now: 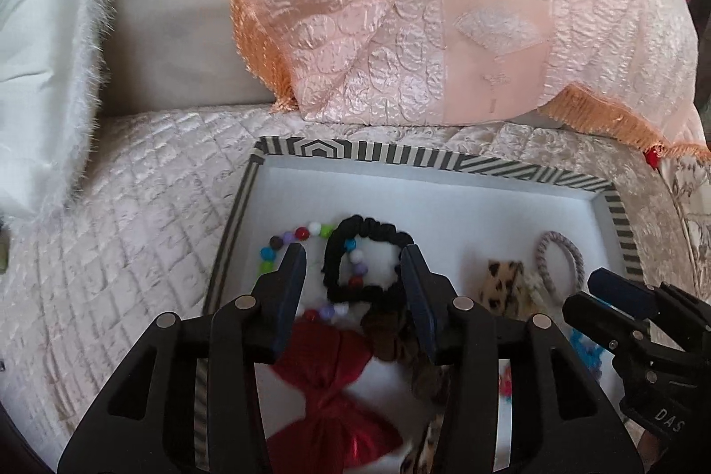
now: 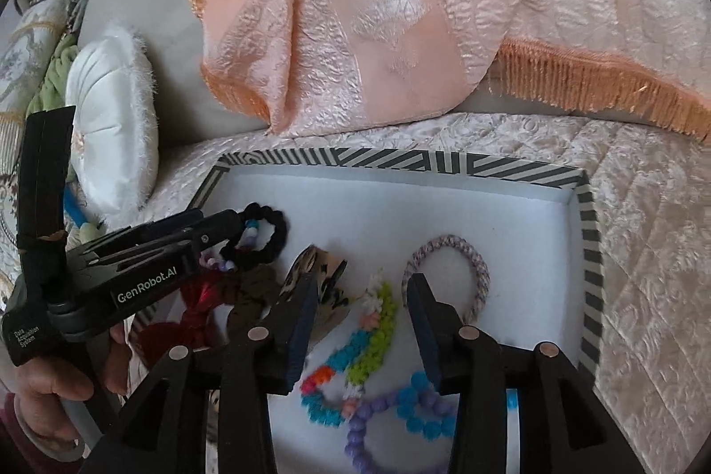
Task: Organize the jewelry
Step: 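Open both tools to release the scrunchie and flower bracelet into the tray, then withdraw both open tools toward the rainbow bead bracelet on the bed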
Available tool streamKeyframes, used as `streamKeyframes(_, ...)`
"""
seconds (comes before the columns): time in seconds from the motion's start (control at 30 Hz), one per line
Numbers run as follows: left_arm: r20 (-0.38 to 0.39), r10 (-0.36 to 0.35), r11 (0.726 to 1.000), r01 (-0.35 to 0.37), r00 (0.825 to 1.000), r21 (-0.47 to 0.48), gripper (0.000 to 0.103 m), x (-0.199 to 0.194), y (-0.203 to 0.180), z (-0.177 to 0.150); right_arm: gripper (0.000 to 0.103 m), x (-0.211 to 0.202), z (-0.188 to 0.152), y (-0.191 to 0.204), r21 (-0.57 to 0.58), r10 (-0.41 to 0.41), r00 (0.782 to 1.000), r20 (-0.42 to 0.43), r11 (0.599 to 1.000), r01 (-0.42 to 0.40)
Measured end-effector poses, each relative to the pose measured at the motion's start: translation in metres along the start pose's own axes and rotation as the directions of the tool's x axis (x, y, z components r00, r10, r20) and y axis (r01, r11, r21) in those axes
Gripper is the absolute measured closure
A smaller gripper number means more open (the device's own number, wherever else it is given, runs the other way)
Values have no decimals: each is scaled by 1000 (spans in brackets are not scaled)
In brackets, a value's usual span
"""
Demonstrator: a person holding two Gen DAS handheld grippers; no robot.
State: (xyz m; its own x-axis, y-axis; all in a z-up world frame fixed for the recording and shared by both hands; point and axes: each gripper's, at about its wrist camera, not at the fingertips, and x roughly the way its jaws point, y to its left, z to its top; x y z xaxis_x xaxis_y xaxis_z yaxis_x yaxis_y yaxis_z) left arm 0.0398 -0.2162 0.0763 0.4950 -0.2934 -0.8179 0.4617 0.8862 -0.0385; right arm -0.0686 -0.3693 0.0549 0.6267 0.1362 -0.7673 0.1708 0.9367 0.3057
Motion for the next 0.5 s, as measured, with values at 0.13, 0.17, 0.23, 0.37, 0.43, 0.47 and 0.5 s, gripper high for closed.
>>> streamKeyframes(0.13,40,31,999,-31,999,7,59,-27,1,-12,63,-20,-11,9,-27,-38,999,5,999,38)
streamKeyframes(0.17,45,35,999,-35,998,5,59,-33,2,-15,63,-24,-14,11,-32,-42,999,8,999,43)
streamKeyframes(0.23,60,39,999,-40,997,3,59,-47,3,-22,63,-33,-20,15,-36,-45,999,18,998,45)
streamKeyframes(0.37,89,63,998,-64,994,12,59,-73,5,-36,62,-51,-32,25,-50,-49,998,29,997,51)
streamKeyframes(0.43,101,64,998,-66,993,19,58,-85,4,-45,59,-59,-39,30,-60,-50,998,31,997,52)
streamKeyframes(0.47,106,64,998,-66,992,19,57,-92,4,-50,57,-63,-43,33,-66,-52,998,31,996,54)
streamKeyframes(0.5,108,62,998,-64,992,18,57,-96,4,-54,51,-68,-48,36,-73,-54,998,34,996,56)
